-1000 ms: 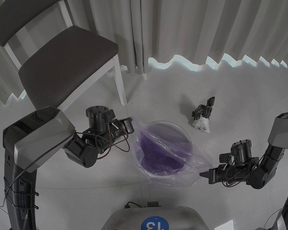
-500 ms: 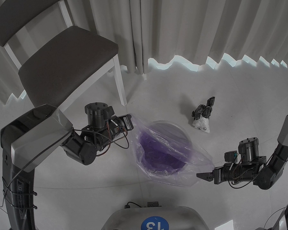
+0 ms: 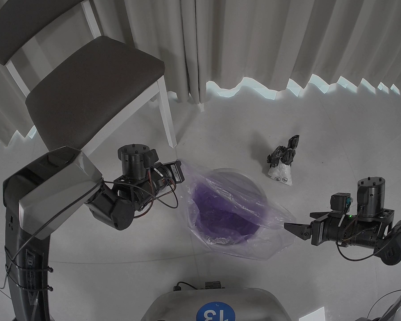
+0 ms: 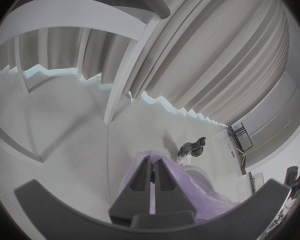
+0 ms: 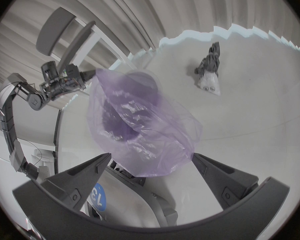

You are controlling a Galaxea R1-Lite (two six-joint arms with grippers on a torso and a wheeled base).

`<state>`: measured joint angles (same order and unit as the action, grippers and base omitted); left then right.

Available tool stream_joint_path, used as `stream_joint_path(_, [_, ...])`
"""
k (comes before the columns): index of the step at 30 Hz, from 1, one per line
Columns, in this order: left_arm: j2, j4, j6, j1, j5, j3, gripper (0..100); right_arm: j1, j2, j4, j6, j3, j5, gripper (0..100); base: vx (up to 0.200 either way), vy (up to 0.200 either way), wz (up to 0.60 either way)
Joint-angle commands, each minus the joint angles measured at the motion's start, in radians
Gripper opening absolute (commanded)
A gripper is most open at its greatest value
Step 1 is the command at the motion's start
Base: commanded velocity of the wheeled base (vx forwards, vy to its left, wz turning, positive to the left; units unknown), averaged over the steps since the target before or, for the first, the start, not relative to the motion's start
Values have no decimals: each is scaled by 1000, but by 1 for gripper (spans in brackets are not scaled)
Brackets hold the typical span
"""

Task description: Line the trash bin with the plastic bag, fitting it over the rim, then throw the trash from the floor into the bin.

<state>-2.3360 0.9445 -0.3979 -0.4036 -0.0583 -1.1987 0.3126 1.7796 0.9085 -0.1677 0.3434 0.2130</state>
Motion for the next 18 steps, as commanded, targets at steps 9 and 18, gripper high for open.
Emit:
stream_joint_path(9, [17,11,31,0,14,33,0,91,-22,-215,0,235,-72,100,0,0,0])
stream_joint_path(18, [53,28,62,0,32,90,0,165,17,-424,2,437,-135,100,0,0,0])
